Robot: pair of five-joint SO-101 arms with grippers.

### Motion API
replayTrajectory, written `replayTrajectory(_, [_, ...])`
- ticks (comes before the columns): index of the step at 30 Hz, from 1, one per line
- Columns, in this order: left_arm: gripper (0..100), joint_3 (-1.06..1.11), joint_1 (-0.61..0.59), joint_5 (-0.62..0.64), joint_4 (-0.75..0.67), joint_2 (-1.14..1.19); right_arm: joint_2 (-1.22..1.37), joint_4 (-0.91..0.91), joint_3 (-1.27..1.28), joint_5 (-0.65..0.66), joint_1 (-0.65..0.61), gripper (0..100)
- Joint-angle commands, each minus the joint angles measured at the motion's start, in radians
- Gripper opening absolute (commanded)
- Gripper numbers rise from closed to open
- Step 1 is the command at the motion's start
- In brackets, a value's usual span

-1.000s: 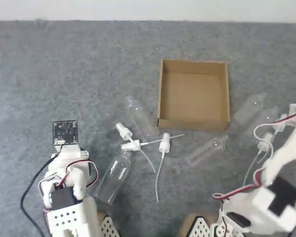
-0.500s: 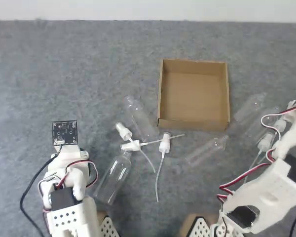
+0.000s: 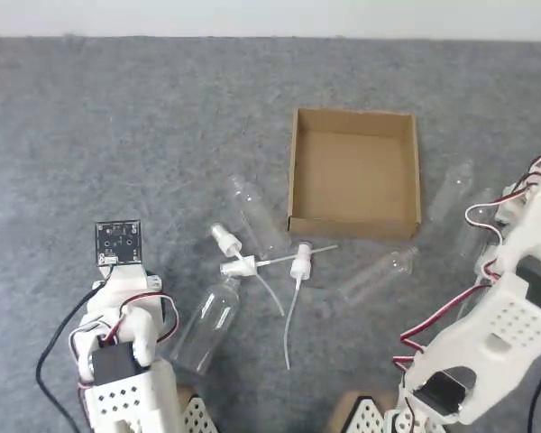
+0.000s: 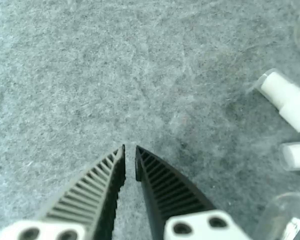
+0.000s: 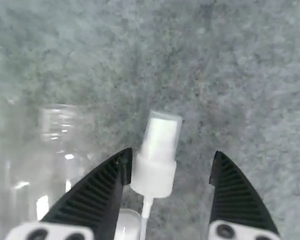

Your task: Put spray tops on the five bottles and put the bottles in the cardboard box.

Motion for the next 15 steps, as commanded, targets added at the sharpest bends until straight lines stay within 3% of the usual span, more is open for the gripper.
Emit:
replayTrajectory(1, [3, -0.005, 0.003, 0.006, 0.005, -0.017, 0.012, -0.019, -0.057, -0.012, 0.012, 17.3])
replayTrajectory(7, [3, -0.005, 0.003, 0.006, 0.005, -0.017, 0.013, -0.018, -0.058, -0.005, 0.015, 3.0])
replayTrajectory(15, [3, -0.005, 0.003, 0.006, 0.005, -0.017, -0.094, 0.156, -0.199, -0.002, 0.076, 1.6])
